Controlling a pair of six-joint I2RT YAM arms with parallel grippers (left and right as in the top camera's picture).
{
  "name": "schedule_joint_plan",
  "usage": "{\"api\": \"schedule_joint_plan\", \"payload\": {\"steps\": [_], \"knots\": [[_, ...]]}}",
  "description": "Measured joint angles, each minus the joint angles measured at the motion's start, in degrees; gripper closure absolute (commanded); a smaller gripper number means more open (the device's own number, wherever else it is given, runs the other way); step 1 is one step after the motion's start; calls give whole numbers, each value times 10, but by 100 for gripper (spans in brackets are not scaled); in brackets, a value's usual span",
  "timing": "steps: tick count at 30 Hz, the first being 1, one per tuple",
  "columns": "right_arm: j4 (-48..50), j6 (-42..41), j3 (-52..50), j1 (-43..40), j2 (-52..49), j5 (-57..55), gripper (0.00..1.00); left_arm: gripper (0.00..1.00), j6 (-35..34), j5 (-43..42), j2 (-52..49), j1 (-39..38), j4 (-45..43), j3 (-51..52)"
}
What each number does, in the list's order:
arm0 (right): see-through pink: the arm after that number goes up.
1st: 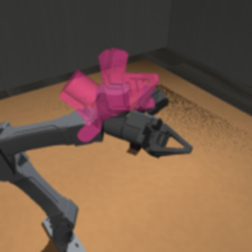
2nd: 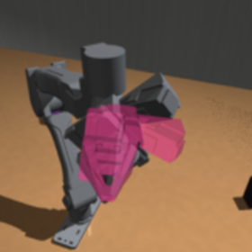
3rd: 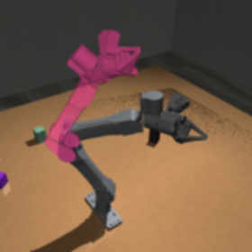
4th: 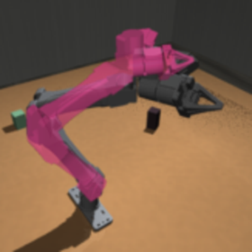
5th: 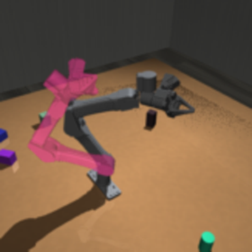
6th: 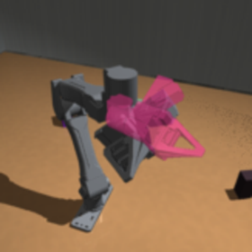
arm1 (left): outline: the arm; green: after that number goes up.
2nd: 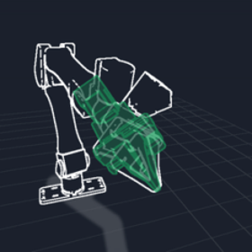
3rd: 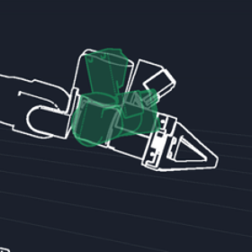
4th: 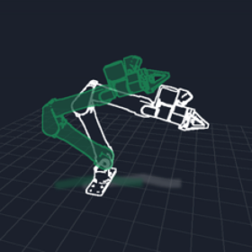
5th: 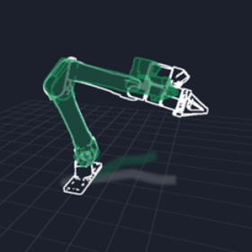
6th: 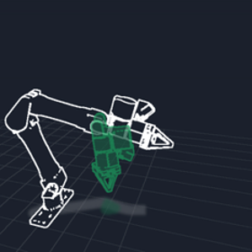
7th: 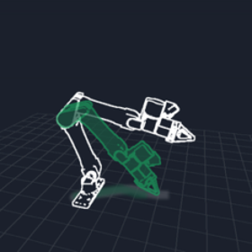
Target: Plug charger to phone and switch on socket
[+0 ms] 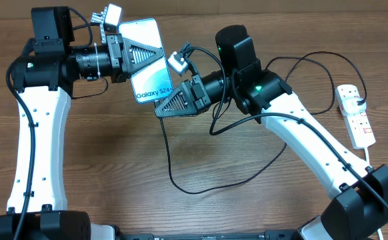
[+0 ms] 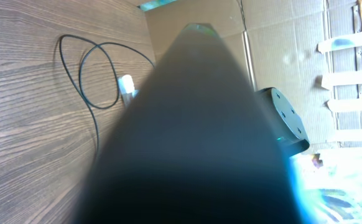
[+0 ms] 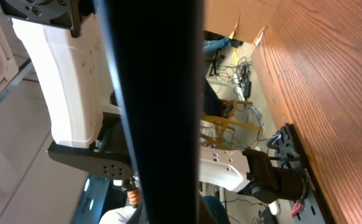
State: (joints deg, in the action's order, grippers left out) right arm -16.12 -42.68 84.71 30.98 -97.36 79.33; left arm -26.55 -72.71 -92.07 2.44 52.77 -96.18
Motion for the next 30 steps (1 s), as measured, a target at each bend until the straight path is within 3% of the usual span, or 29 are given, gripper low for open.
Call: {"api": "schedule_joint_plan", "payload": {"steps": [14, 15, 17, 18, 19, 26, 30], "knots": [[12, -16, -1, 2, 0, -2, 95, 96, 2, -2, 0, 2, 6, -2], [12, -16, -1, 2, 0, -2, 76, 96, 2, -2, 0, 2, 6, -2], [29, -17, 0, 1, 0, -30, 17, 96, 13, 3, 0, 0, 22, -1], [37, -16, 4, -5, 0, -46, 6, 96, 17, 3, 0, -6, 33, 3], [42, -16, 5, -14, 0, -58, 3, 96, 23, 3, 0, -15, 36, 6], [42, -1, 9, -66, 0, -87, 0, 96, 32, 18, 0, -31, 38, 10], [36, 12, 9, -70, 0, -75, 10, 96, 35, 26, 0, -31, 41, 10]]}}
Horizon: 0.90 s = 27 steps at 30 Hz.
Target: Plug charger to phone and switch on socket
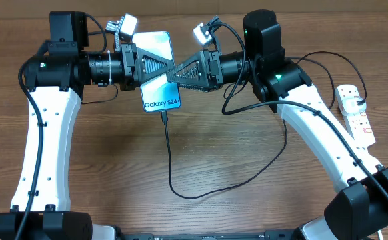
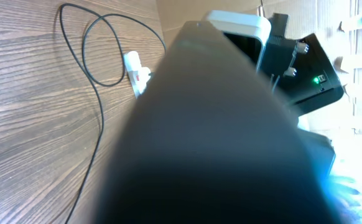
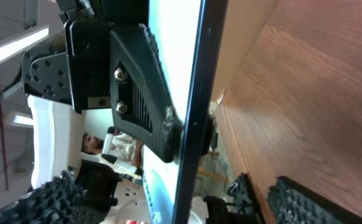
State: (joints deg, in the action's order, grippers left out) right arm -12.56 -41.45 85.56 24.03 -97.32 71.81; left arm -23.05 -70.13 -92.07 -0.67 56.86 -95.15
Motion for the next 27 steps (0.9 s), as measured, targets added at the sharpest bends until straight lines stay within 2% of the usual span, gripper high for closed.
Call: {"api": "schedule_joint_plan", "payload": {"steps": [4, 5, 15, 18, 20, 23, 27], "knots": [[0, 9, 0, 0, 0, 11, 36, 96, 6, 5, 0, 0, 7, 0], [-2, 7, 1, 0, 0, 16, 40, 96, 7, 5, 0, 0, 7, 0], [-2, 10, 1, 0, 0, 30, 42, 96, 8, 16, 0, -21, 17, 0], [-1, 14, 1, 0, 0, 30, 64, 96, 8, 17, 0, -30, 18, 0], [-5, 13, 2, 0, 0, 29, 74, 96, 8, 15, 0, -31, 17, 0], [-13, 10, 2, 0, -2, 28, 78, 96, 8, 10, 1, -31, 16, 0], [-20, 12, 1, 0, -2, 28, 96, 95, 8, 12, 1, -31, 15, 0]]}}
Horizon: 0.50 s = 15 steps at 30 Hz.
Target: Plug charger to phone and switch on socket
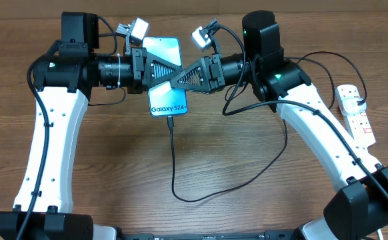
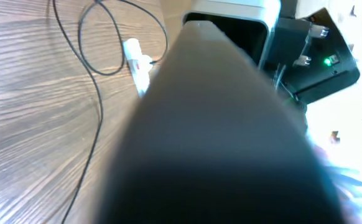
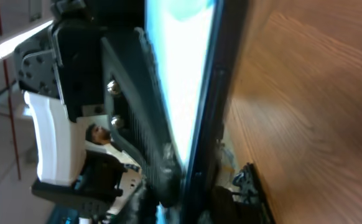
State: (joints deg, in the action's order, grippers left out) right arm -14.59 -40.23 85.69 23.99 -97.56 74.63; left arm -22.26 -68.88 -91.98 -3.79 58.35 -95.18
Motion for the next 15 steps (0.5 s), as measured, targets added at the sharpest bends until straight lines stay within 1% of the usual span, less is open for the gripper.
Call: {"api": "schedule_joint_plan", "payload": {"steps": [10, 11, 12, 13, 15], "knots": [[-1, -11, 0, -3, -1, 10, 96, 96, 11, -8, 0, 1, -5, 0], [-1, -11, 0, -3, -1, 10, 88, 96, 12, -8, 0, 1, -5, 0], [-1, -10, 0, -3, -1, 11, 66, 96, 12, -8, 0, 1, -5, 0], [-1, -12, 0, -3, -1, 10, 54, 96, 12, -3, 0, 0, -4, 0], [4, -7, 0, -2, -1, 10, 52, 96, 12, 12, 0, 0, 2, 0]]}}
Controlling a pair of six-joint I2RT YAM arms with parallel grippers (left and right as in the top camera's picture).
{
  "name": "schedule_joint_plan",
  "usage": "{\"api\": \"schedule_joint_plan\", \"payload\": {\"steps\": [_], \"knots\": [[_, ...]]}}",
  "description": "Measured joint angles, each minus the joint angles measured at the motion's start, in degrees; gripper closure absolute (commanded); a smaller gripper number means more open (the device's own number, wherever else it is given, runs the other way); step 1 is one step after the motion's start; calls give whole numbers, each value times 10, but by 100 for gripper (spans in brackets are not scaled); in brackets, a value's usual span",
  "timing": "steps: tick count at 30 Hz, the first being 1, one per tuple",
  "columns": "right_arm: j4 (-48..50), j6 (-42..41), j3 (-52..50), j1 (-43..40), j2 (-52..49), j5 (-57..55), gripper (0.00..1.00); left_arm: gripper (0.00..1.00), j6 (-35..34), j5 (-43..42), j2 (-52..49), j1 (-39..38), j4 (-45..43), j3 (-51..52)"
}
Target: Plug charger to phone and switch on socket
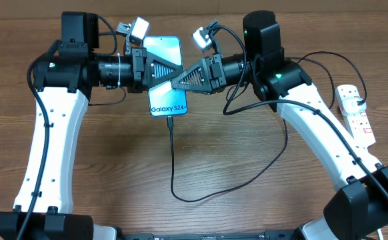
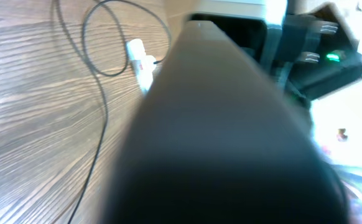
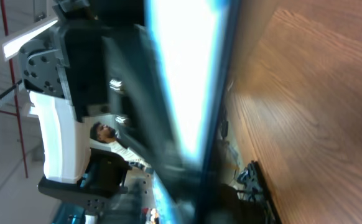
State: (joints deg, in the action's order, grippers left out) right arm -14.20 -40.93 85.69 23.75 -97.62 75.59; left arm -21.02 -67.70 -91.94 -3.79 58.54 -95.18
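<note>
The phone (image 1: 167, 105) is held flat above the table, its screen lit and reading Galaxy S24+. My left gripper (image 1: 155, 69) is shut on it from the left. My right gripper (image 1: 175, 81) is closed on its right edge. The black charger cable (image 1: 173, 160) is plugged into the phone's bottom end. From there it hangs to the table and loops right toward the white socket strip (image 1: 356, 117). In the left wrist view the phone's dark back (image 2: 218, 137) fills most of the frame. The right wrist view shows the phone edge-on (image 3: 215, 112).
The cable's slack lies in a loop on the wooden table (image 1: 114, 173) below the phone and under my right arm. The socket strip (image 2: 139, 59) lies at the table's right edge with a black plug in it. Cardboard boxes stand beyond the table.
Hardly anything has changed. Both grippers are on the phone at the same spot above the table, and the wrist views are a little more blurred.
At first my left gripper held the phone tilted while my right gripper was at its lower end by the cable. Then the cable hung plugged from the phone, with my right gripper open around the right edge. After that the right gripper was closed on the phone, as it is now.
</note>
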Motion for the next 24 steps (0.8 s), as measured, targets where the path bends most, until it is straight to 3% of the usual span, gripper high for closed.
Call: {"api": "schedule_joint_plan", "payload": {"steps": [9, 11, 14, 20, 24], "knots": [[-30, 5, 0, 0, 0, 0, 48, 95, -9, 29, -1, 0, -9, 0], [-31, 4, 0, 0, 0, 5, 40, 96, -17, 31, -1, 0, -16, 0], [-33, 15, 0, 0, 0, 18, 37, 96, -38, 30, -1, 0, -29, 0], [-33, 27, 0, 0, 0, 37, 50, 96, -74, 20, -1, 0, -35, 0], [-33, 29, 0, 0, 0, 40, 52, 96, -80, 15, -1, 0, -35, 0]]}}
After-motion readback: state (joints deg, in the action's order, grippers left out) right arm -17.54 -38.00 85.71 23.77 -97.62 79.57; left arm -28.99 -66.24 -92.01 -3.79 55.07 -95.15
